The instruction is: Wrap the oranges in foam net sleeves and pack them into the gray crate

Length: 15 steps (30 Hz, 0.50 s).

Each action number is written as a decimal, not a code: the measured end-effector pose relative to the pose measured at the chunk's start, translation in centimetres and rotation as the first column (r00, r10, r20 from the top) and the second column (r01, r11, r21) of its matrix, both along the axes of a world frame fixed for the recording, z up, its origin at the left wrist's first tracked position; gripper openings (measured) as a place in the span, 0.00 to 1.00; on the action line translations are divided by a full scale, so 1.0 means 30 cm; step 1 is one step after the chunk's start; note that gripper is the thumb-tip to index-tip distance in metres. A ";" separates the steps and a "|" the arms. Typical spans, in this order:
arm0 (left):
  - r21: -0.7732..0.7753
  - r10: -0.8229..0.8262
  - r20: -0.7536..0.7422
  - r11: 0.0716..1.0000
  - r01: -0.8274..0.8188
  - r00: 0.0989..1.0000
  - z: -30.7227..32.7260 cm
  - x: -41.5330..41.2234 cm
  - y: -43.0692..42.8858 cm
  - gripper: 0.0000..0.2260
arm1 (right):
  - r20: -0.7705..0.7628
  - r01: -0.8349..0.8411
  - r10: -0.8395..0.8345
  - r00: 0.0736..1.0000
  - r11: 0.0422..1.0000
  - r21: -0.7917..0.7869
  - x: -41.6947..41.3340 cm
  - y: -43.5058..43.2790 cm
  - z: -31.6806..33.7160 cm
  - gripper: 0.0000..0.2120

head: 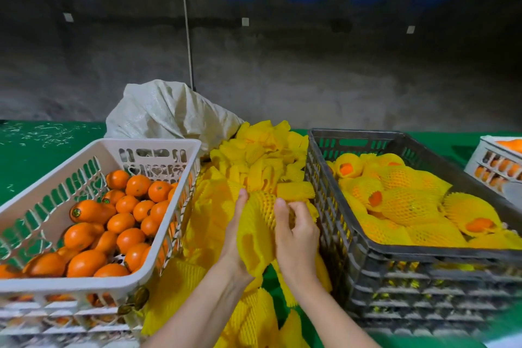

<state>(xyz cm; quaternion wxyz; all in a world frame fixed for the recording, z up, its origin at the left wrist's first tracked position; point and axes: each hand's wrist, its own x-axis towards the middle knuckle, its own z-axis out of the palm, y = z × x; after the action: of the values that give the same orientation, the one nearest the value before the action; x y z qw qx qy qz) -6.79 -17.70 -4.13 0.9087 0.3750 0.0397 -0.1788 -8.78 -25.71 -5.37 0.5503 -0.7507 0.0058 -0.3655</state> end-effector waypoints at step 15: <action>0.115 0.006 -0.057 0.993 0.000 0.998 0.033 -0.028 -0.028 0.16 | -0.196 -0.275 0.394 0.898 0.851 0.447 0.035 -0.130 -0.016 0.19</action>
<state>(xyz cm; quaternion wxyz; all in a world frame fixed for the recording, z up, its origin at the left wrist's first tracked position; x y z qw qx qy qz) -7.62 -18.54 -3.15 0.8844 0.4213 0.0765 -0.1855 -7.72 -29.61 -5.85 0.7438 -0.6522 0.0278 -0.1437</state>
